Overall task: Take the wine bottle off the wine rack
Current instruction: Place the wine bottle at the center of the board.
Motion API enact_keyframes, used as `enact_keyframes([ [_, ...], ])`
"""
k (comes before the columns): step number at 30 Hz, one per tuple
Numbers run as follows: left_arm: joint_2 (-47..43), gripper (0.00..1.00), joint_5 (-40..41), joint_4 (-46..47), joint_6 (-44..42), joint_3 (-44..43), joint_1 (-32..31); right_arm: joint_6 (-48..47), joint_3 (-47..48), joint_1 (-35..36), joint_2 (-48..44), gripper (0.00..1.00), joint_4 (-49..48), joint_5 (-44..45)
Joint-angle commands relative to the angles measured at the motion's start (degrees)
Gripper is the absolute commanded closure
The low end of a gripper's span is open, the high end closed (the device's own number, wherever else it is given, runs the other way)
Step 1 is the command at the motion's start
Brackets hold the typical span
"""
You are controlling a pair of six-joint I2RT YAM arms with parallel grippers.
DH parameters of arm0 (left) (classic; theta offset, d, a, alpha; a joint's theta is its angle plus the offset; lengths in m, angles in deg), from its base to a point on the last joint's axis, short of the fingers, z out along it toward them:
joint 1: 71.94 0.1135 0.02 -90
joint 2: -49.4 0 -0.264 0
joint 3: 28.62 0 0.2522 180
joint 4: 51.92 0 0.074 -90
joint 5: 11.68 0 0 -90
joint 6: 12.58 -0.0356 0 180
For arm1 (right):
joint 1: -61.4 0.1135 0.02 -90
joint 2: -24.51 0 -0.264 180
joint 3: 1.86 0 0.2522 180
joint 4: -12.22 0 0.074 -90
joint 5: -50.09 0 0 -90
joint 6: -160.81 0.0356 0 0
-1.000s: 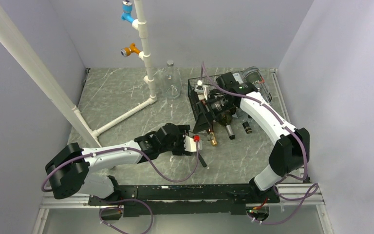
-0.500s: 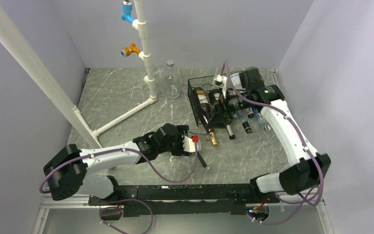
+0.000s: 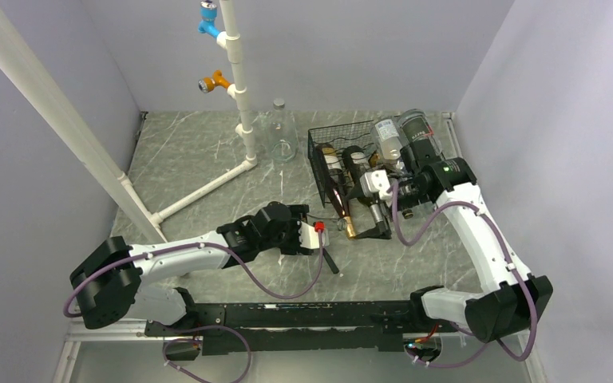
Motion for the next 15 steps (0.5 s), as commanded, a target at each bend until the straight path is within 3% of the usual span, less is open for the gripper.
enact_keyframes([
  [1,-3.11,1.00,-0.77,3.93,0.15,-1.58,0.43,-18.64,-3.75,-0.21,-0.39,0.00,2.38,-4.91],
  [10,-2.87,1.00,-2.62,3.43,1.41,-2.38,1.11,-9.06,-9.67,2.41,-1.20,0.01,-13.12,-1.39],
  [15,-3.25,1.00,-4.37,3.43,4.11,-3.06,1.97,2.99,-11.79,5.40,-1.36,0.02,-24.04,3.48],
])
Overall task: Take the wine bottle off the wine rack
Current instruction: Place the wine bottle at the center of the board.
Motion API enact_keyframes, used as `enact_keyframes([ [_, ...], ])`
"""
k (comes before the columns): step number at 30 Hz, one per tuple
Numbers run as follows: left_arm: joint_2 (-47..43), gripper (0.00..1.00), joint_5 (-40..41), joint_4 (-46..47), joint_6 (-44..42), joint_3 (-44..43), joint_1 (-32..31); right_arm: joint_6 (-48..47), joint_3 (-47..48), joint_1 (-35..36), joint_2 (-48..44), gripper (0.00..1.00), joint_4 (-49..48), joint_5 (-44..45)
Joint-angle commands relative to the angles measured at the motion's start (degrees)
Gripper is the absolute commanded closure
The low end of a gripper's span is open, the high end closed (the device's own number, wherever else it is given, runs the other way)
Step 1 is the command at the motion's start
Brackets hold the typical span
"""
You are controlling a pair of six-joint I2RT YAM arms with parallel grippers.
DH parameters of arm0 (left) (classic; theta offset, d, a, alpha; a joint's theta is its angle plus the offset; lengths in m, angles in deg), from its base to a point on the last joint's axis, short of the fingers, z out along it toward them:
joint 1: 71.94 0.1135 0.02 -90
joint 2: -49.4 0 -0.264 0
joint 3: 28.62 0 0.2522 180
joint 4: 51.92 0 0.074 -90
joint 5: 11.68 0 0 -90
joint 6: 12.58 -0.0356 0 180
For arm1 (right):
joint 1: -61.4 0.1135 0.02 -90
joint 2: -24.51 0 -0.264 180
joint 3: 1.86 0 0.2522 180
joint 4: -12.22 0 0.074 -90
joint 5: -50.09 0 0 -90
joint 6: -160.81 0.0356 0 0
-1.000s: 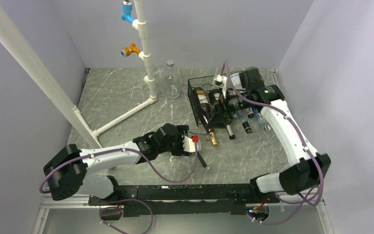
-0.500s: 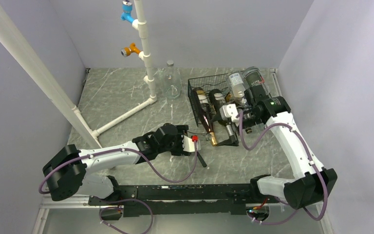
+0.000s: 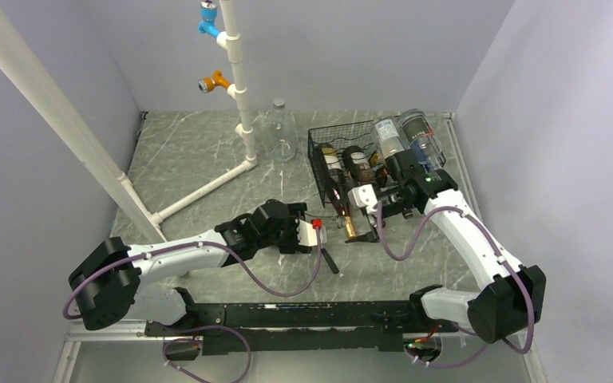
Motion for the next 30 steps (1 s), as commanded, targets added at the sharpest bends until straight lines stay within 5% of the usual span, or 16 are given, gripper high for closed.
enact_keyframes([
  [1,-2.90,1.00,-3.02,4.30,4.05,-3.06,0.99,11.98,-1.30,2.09,-1.35,0.02,-14.36,3.90],
  [22,-1.37,1.00,-5.49,3.27,7.99,-5.15,3.24,28.83,-5.53,7.08,-1.62,0.23,-28.51,12.70],
  [30,-1.34,1.00,-6.27,3.37,9.32,-5.33,3.70,28.45,-4.56,7.78,-1.58,0.56,-27.04,14.19],
])
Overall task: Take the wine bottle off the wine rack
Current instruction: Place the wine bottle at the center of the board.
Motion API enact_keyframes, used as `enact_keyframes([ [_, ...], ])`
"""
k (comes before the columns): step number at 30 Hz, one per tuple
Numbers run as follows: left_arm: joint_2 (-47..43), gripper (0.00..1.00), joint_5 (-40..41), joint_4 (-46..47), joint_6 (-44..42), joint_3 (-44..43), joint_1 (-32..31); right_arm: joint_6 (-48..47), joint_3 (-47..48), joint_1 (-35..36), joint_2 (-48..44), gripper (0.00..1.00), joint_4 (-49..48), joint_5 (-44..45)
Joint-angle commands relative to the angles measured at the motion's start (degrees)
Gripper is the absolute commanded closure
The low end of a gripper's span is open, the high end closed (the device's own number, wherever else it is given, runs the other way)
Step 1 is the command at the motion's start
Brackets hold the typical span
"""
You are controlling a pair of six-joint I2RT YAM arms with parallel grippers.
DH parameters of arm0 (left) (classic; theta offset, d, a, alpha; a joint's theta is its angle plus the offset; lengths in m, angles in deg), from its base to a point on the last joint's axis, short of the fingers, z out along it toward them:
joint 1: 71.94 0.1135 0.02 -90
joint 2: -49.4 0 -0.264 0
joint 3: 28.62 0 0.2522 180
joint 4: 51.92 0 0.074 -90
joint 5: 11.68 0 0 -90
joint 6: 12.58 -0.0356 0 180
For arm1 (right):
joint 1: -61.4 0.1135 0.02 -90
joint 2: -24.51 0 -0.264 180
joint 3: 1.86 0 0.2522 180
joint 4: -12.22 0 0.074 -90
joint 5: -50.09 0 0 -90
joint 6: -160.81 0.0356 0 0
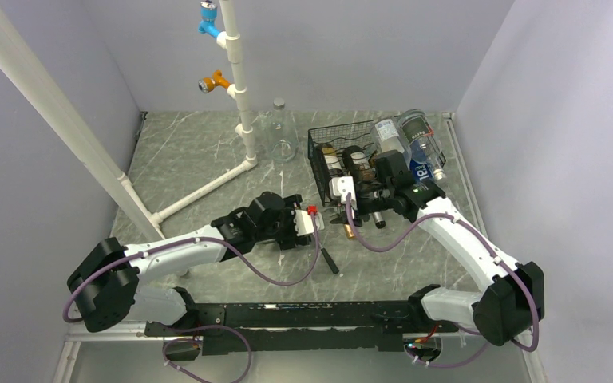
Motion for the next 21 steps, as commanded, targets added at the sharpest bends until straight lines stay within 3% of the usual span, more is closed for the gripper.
enact_keyframes([
  [1,-0.93,1.00,-2.86,4.45,2.39,-3.89,0.35,0.05,1.97,0.46,-0.63,0.62,-0.02,0.49],
  [6,-0.76,1.00,-4.77,3.92,4.69,-4.75,0.63,-1.31,4.11,1.00,-0.34,0.90,3.55,-0.07],
  [9,-0.57,1.00,-6.97,3.53,7.27,-5.74,0.95,-0.22,5.76,1.64,0.05,0.97,4.99,-0.51],
  [10,-0.63,0.91,-7.61,3.42,8.60,-6.16,1.02,0.68,6.32,1.80,0.13,0.98,5.27,-0.96],
  [13,-0.98,0.44,-9.64,4.15,12.85,-6.75,1.08,2.57,7.30,2.24,0.55,0.99,5.70,-1.53],
  [15,-1.69,0.23,-10.53,5.98,15.23,-6.32,1.17,3.73,7.69,2.43,0.75,1.00,5.68,-1.73],
  [18,-2.63,0.05,-11.60,9.68,18.13,-5.01,1.22,4.61,7.96,2.65,0.98,1.00,5.76,-1.82],
  [21,-2.88,0.01,-12.38,11.96,19.97,-4.61,1.25,4.99,7.96,2.90,0.99,1.00,5.52,-1.94],
])
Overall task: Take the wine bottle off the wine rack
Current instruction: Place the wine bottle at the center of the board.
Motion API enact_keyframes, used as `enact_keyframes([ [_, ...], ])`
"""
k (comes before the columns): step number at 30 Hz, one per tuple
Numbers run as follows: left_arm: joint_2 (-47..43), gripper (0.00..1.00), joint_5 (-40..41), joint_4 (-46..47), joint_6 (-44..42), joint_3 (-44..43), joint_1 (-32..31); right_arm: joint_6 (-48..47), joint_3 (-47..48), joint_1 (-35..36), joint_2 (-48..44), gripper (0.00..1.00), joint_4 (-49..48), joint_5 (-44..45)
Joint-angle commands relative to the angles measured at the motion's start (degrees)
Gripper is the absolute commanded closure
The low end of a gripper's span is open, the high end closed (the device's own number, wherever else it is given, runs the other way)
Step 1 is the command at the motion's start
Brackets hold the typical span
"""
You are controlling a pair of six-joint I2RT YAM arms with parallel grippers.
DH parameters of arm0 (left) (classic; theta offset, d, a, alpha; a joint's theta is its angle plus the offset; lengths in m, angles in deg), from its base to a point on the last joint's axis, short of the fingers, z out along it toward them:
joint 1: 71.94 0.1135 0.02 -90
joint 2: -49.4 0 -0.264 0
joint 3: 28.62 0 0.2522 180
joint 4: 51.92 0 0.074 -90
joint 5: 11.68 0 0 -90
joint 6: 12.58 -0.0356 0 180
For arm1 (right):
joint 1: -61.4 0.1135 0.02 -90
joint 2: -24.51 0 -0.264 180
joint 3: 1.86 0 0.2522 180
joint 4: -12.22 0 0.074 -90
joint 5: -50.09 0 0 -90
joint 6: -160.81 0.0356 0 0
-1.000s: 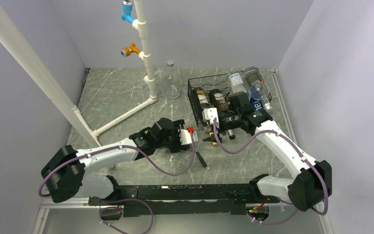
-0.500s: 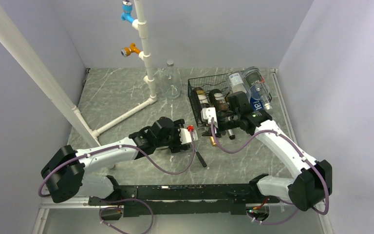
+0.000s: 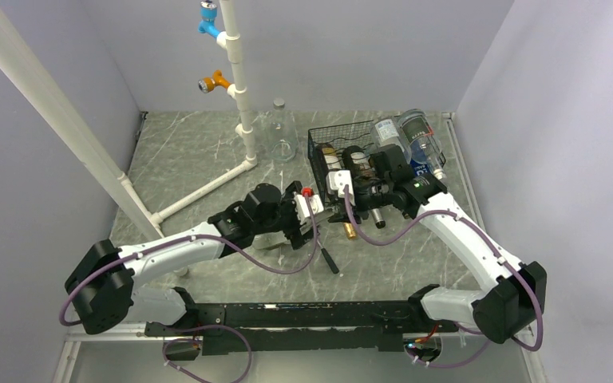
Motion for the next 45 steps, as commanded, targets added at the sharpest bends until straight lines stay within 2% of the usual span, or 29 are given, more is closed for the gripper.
enact_keyframes([
  [1,-2.35,0.01,-4.30,9.10,7.52,-2.09,0.19,1.76,2.08,0.95,0.42,1.00,0.01,-2.86],
  [9,-1.69,0.02,-7.01,11.27,8.84,-2.30,0.17,3.70,2.49,1.06,0.22,1.00,-0.55,-2.98],
  [20,1.72,0.33,-8.03,6.08,5.96,-5.22,0.21,5.00,2.41,1.10,0.31,1.00,-1.24,-3.04],
  [22,2.36,0.49,-7.99,4.66,4.96,-6.01,0.21,5.32,2.41,1.11,0.36,0.99,-1.35,-3.04],
  [26,3.13,0.73,-7.69,2.15,2.76,-7.22,0.21,5.83,2.41,1.10,0.35,0.97,-1.55,-3.11],
  [28,3.19,0.97,-7.65,0.45,1.53,-7.94,0.21,6.39,2.25,1.13,0.42,0.93,-1.92,-3.13],
  [29,3.15,1.00,-7.41,-0.38,1.11,-8.34,0.22,6.70,2.19,1.12,0.47,0.87,-2.06,-3.12],
  [31,2.41,1.00,-6.73,-1.04,0.48,-8.48,0.24,7.05,2.01,1.11,0.45,0.72,-2.28,-3.34],
  [35,-0.65,1.00,-4.98,0.14,0.91,-7.56,0.52,8.68,1.78,0.66,0.47,0.28,-2.66,-5.00],
  [37,-2.17,1.00,-4.13,1.17,1.64,-6.89,0.96,9.25,1.84,0.10,0.30,0.11,-2.57,-6.64],
  [39,-3.59,1.00,-3.70,2.27,2.44,-6.18,1.59,10.05,2.03,-0.74,-0.06,0.01,-2.51,-8.26],
  [45,-7.05,1.00,-3.81,5.14,5.43,-4.83,4.80,10.70,3.49,-6.73,-2.01,0.01,-0.02,-15.13],
])
